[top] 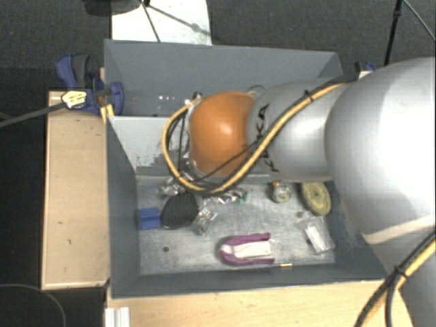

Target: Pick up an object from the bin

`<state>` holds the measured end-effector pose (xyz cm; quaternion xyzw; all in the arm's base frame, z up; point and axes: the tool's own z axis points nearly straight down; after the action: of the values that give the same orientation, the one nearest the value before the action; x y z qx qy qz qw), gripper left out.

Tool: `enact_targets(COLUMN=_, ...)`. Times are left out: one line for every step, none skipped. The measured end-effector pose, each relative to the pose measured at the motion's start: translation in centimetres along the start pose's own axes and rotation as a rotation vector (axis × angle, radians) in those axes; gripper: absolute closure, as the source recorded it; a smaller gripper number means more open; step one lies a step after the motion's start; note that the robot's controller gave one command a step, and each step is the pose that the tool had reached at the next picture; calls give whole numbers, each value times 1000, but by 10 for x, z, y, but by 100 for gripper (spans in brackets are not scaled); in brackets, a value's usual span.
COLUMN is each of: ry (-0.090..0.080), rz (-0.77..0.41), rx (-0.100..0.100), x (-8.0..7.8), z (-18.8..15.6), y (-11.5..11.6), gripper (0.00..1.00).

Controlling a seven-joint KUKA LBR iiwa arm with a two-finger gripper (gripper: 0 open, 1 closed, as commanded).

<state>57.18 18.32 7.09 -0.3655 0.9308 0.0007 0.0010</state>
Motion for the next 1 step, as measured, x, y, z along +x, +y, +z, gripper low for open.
enact_targets(ry=1, rz=2, rx=1, x=1, z=-1, y=-1, gripper=100)
